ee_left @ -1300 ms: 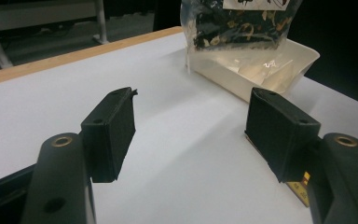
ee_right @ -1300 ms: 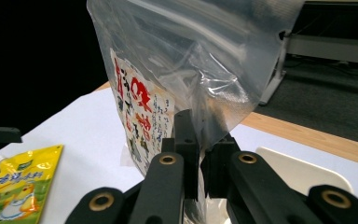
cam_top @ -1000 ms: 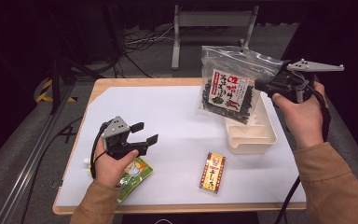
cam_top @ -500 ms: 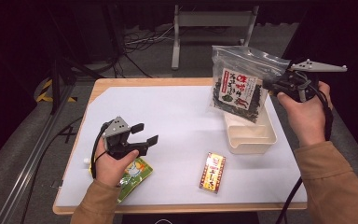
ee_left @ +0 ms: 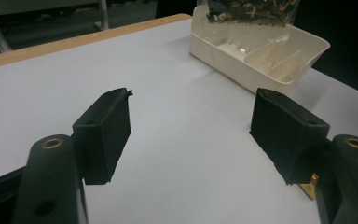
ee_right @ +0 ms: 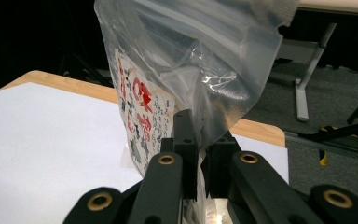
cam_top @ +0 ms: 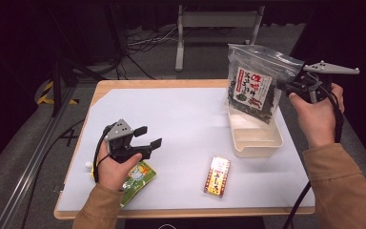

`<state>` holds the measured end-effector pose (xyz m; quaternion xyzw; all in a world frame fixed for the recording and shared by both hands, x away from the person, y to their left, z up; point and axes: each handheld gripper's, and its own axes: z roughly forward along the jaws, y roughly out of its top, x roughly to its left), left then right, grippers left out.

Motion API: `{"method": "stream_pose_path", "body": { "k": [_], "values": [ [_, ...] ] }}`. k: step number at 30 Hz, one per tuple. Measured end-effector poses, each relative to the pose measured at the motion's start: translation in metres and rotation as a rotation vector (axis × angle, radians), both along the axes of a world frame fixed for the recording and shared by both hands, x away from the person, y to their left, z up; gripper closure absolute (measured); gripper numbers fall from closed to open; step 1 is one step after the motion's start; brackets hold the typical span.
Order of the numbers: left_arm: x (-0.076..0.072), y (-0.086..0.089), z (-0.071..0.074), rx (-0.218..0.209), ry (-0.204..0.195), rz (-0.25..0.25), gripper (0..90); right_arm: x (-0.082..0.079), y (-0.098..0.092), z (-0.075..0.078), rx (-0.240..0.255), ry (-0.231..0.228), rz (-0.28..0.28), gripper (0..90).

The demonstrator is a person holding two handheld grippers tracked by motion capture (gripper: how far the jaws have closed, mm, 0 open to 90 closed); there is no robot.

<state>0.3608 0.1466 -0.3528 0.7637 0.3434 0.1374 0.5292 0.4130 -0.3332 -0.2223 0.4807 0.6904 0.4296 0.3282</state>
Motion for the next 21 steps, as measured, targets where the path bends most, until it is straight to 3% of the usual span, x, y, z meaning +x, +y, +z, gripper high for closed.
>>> {"method": "stream_pose_path", "body": {
  "k": [14, 21],
  "values": [
    [0.001, 0.001, -0.001, 0.001, 0.0, 0.001, 28.5, 0.014, -0.012, -0.011, -0.01, -0.013, -0.046, 85.7],
    [0.001, 0.0, -0.001, 0.0, 0.002, 0.0, 28.4, 0.017, -0.014, -0.016, -0.042, -0.014, -0.068, 85.1]
  ]
}}
